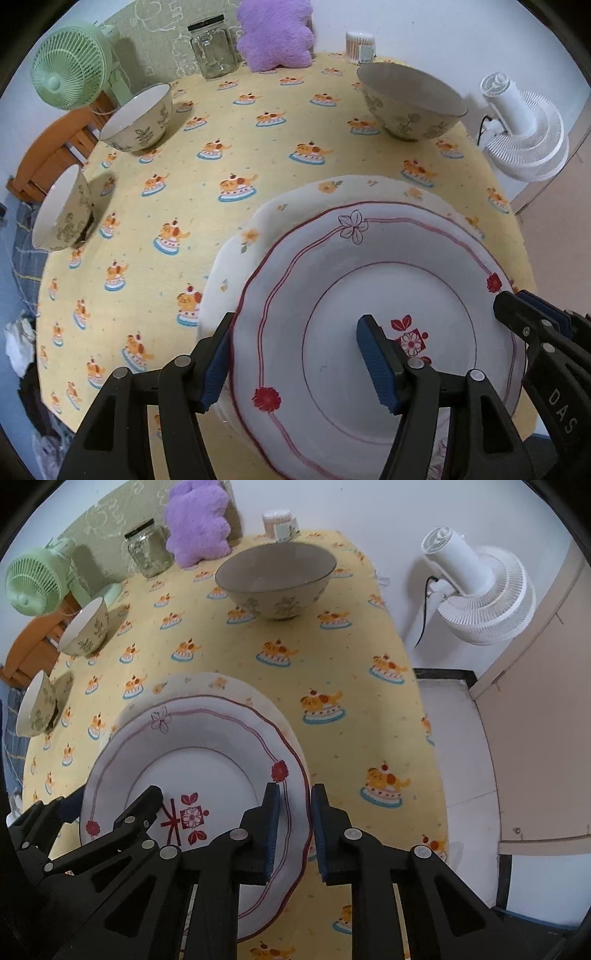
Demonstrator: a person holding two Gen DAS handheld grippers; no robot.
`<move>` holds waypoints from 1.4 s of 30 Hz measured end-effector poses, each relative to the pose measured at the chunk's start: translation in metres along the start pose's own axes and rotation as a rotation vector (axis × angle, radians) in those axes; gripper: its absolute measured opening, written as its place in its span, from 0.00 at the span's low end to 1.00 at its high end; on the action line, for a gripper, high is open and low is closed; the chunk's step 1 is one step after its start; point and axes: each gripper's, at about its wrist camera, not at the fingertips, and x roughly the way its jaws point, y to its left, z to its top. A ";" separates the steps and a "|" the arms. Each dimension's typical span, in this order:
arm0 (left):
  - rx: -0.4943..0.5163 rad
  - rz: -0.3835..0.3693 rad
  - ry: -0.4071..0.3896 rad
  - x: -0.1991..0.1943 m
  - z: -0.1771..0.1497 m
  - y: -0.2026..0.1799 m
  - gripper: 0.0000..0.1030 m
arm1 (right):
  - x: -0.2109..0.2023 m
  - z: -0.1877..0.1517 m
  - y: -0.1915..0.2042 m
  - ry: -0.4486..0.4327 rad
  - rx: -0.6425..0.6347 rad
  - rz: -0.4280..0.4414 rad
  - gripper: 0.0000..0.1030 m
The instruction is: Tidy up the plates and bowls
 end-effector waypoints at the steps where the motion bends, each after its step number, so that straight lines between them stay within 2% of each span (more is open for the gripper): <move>1: 0.003 0.013 0.002 0.001 -0.001 0.001 0.64 | 0.001 0.000 0.002 0.004 -0.002 0.005 0.19; 13: -0.044 0.048 0.010 0.002 -0.002 0.012 0.64 | 0.009 0.018 0.025 -0.020 -0.104 -0.002 0.19; 20: -0.043 0.055 0.014 0.003 -0.004 0.009 0.69 | 0.014 0.025 0.030 -0.048 -0.139 -0.004 0.19; 36: -0.049 0.025 0.029 0.000 -0.006 0.010 0.69 | 0.009 0.008 0.018 -0.077 -0.101 0.029 0.19; 40: -0.008 0.024 0.028 0.002 -0.007 0.003 0.77 | 0.008 0.004 0.016 -0.085 -0.086 0.020 0.19; 42: 0.062 0.089 0.030 0.006 -0.009 -0.008 0.78 | 0.008 0.004 0.016 -0.085 -0.085 0.019 0.19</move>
